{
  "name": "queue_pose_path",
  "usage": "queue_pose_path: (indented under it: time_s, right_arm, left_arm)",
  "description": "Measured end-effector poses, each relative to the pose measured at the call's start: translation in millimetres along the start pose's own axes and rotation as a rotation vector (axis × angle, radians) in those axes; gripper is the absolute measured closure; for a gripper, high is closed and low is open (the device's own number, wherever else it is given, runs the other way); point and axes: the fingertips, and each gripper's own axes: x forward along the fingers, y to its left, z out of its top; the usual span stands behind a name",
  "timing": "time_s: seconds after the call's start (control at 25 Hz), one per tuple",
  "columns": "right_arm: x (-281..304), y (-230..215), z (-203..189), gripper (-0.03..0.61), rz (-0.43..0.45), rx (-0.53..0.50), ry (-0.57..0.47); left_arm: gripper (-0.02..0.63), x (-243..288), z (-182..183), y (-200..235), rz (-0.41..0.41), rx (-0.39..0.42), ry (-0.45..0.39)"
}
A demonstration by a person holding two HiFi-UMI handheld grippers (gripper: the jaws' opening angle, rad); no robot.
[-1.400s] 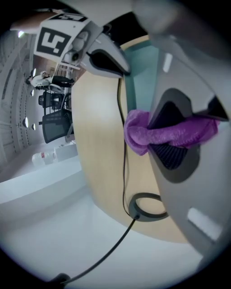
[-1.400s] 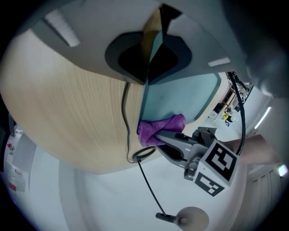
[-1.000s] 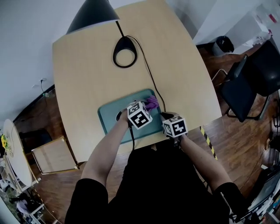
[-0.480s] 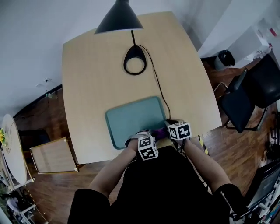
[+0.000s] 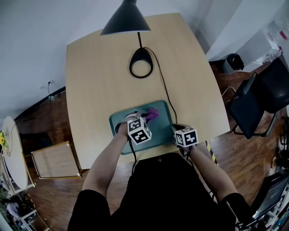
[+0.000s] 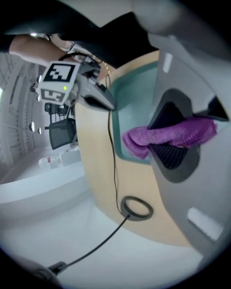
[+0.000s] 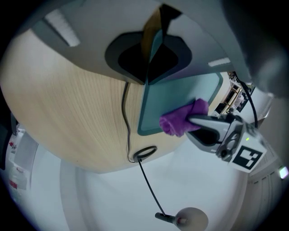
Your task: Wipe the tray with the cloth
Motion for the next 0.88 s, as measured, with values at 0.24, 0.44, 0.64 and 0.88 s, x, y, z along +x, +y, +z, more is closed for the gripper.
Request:
queue_pose_path:
  time_s: [0.24, 0.44, 0.64, 0.88]
  right_arm:
    - [0, 2, 2, 0.552, 0.002, -0.001, -0.008]
    - [0, 0, 0, 0.552, 0.009, 0.001, -0.005]
    - [-1, -2, -2, 0.552, 0.008, 0.002, 0.002]
    - [-1, -8, -4, 0.552, 0.004, -0.011, 0.02]
  left_arm:
    - [0.502, 10, -22, 53, 0.049, 0.129, 0.109]
    - [0.502, 24, -26, 21, 0.019, 0.134, 0.098]
    - [0.502, 12, -22, -47, -0.052, 0.068, 0.028]
    - [0.502, -4, -25, -143, -0.2, 0.161, -0.01]
